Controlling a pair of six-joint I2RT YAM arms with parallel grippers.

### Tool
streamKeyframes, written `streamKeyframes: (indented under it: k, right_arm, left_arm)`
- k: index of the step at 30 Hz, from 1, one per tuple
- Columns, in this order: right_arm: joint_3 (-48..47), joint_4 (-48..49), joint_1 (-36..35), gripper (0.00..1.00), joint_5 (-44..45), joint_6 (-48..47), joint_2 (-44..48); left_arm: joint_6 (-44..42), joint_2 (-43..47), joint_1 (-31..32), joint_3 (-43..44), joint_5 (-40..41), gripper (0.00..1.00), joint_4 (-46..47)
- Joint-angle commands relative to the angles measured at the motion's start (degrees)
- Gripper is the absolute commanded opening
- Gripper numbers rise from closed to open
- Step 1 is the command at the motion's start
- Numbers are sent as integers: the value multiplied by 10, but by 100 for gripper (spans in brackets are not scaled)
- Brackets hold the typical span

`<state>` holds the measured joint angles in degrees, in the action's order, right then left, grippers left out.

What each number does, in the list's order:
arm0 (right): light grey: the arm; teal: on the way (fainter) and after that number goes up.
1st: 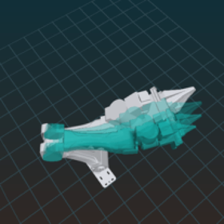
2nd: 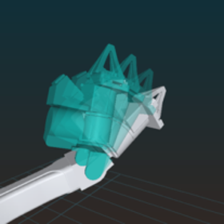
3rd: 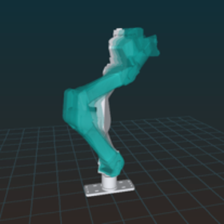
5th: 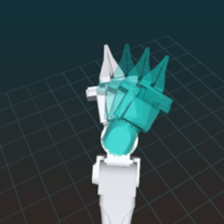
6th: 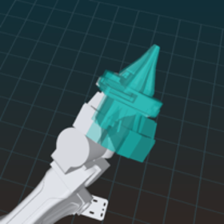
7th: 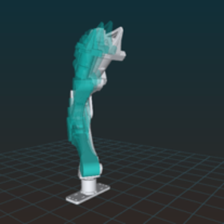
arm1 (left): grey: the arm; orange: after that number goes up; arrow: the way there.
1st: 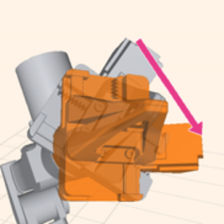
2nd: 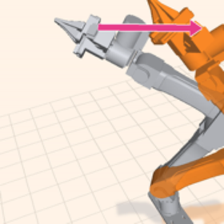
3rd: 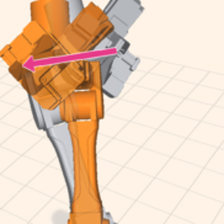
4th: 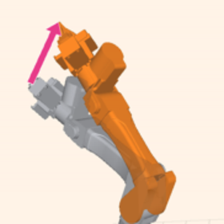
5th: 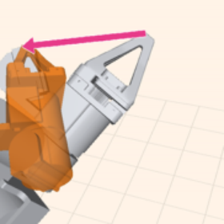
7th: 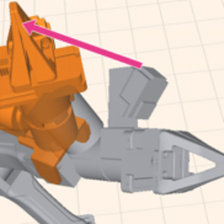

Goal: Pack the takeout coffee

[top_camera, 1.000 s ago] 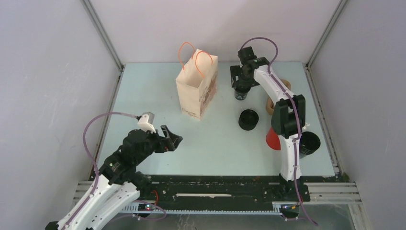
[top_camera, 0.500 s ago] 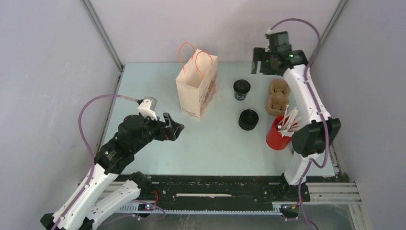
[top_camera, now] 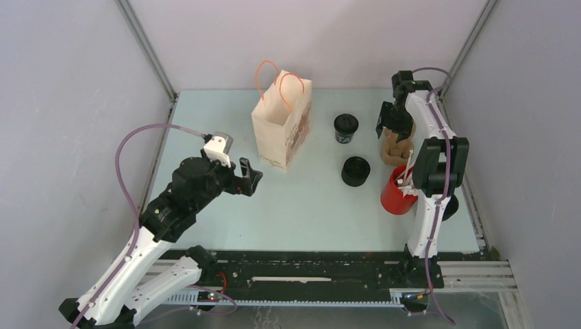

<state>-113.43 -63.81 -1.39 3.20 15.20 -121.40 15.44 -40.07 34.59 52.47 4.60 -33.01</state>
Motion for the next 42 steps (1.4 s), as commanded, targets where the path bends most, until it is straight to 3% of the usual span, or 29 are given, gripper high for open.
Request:
streamKeyframes:
  k: [1, 8, 18, 25, 30, 36, 42]
  right_arm:
    - [-43, -26, -3, 69, -3, 6, 2]
    - [-32, -6, 4, 59, -12, 5, -16]
    - [-23, 6, 9, 57, -26, 3, -31]
    - [-23, 12, 9, 50, -26, 4, -44]
    - [-19, 18, 21, 38, -48, 1, -45]
    - [-6, 27, 30, 13, -61, 0, -38]
    - [5, 32, 34, 3, -48, -2, -23]
  left_arm:
    - [-25, 14, 0, -22, 18, 95, 29]
    - [-26, 14, -4, -24, 20, 95, 28]
    - [-26, 16, -9, -26, 21, 95, 29]
    - [-26, 15, -9, -26, 21, 95, 29]
    - [-26, 16, -10, -26, 22, 95, 29]
    - [-26, 15, -10, -27, 18, 94, 29]
    - [-26, 17, -11, -27, 19, 95, 29]
